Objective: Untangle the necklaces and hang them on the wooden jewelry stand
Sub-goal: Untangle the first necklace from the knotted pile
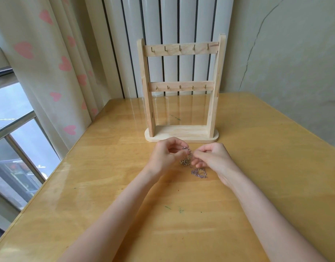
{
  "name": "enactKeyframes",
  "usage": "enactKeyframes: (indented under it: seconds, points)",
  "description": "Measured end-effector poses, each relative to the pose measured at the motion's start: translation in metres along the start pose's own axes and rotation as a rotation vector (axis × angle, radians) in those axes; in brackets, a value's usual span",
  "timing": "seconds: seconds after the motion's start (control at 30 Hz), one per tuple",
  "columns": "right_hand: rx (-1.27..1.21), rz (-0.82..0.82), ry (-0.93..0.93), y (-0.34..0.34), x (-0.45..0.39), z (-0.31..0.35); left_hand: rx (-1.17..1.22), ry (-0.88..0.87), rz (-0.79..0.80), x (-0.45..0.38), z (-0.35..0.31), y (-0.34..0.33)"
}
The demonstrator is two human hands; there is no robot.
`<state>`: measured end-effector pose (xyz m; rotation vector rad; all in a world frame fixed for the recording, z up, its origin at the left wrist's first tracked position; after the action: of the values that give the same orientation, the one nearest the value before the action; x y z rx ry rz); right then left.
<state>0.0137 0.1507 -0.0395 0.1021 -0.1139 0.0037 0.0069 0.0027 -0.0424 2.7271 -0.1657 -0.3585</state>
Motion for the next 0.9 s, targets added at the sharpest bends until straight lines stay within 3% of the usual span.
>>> enactKeyframes:
  seconds: [0.1, 0.17, 0.27, 0.4, 0.5, 0.63, 0.9]
  points:
    - [-0.137, 0.114, -0.107, 0.000, 0.002, 0.000, 0.008, -0.004, 0.019, 0.002, -0.001, 0.002]
    - [-0.238, 0.141, -0.137, 0.002, 0.003, 0.000, 0.148, 0.053, 0.041, 0.004, -0.002, 0.003]
    - [-0.422, 0.147, -0.091, 0.003, 0.003, 0.001, 0.398, 0.165, 0.094, 0.005, -0.003, 0.003]
    - [-0.534, 0.174, -0.005, 0.005, 0.002, 0.002, 0.512, 0.252, 0.111, 0.003, -0.002, 0.005]
    - [-0.387, 0.199, 0.088, 0.002, 0.003, 0.000, 0.456, 0.257, 0.100, 0.003, -0.001, 0.005]
    - [-0.060, 0.082, 0.227, -0.003, 0.003, 0.000, 0.261, 0.203, 0.093, 0.005, 0.001, 0.003]
    - [0.155, 0.024, 0.341, -0.006, -0.002, -0.001, 0.029, 0.083, 0.085, 0.002, -0.002, 0.002]
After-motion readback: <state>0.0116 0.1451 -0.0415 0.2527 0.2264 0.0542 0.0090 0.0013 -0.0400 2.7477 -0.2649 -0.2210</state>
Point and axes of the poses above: each hand's wrist, its own x-axis away from the middle knuckle, its own y-axis out of the back of the hand, z = x × y, the point moved 1 cm from there along -x, towards the middle knuckle, and after that the axes turned 7 degrees about -x, right-handed, at the moved point
